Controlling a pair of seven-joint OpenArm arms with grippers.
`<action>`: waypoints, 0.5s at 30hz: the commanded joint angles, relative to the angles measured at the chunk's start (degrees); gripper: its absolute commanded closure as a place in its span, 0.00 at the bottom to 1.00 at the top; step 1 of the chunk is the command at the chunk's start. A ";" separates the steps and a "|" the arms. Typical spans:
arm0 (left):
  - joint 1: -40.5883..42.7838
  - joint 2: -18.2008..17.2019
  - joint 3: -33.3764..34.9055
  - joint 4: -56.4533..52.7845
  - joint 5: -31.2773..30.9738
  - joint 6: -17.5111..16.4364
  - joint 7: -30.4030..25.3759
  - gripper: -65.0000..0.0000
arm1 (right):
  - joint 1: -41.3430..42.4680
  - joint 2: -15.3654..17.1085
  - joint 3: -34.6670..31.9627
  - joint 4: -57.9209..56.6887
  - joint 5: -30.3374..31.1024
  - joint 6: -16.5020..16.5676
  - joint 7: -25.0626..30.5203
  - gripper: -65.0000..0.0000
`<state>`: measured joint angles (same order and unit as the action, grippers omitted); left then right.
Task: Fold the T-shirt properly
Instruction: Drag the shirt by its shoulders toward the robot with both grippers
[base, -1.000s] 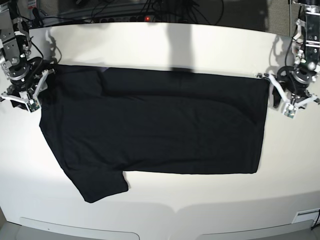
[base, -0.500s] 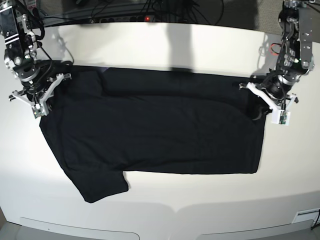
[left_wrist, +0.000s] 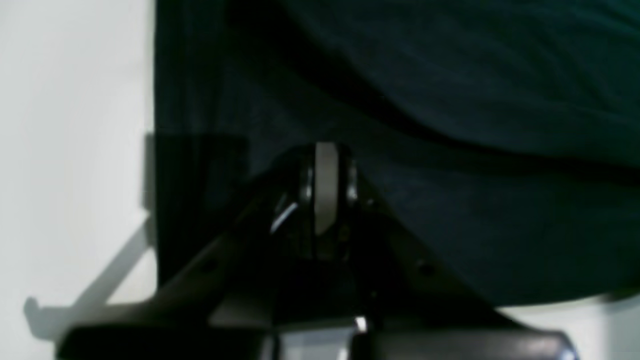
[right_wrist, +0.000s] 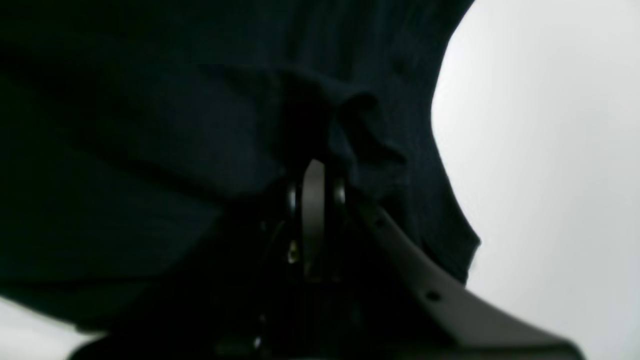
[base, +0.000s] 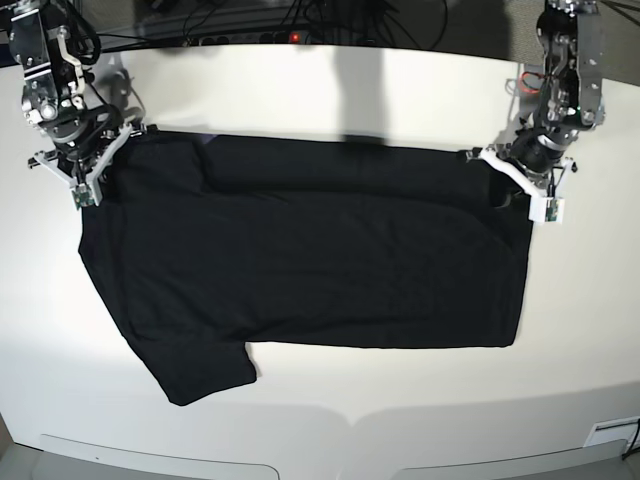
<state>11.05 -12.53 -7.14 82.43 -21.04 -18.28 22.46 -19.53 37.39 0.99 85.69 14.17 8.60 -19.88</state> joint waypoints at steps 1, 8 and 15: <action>-0.61 -0.50 -0.31 -0.37 -0.50 -0.35 -0.98 1.00 | 0.31 1.18 0.59 -0.22 0.00 1.18 -0.09 1.00; 3.61 -0.70 -0.31 -1.70 0.00 -0.37 -1.92 1.00 | -4.07 1.20 0.59 0.09 -0.02 4.11 0.72 1.00; 12.48 -0.98 -0.33 1.70 2.73 -0.48 -4.48 1.00 | -13.53 1.16 0.61 3.87 0.00 3.82 3.78 1.00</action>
<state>22.76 -13.15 -7.46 84.44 -19.86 -19.49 13.41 -32.32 37.80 1.52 89.43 13.69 11.92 -13.80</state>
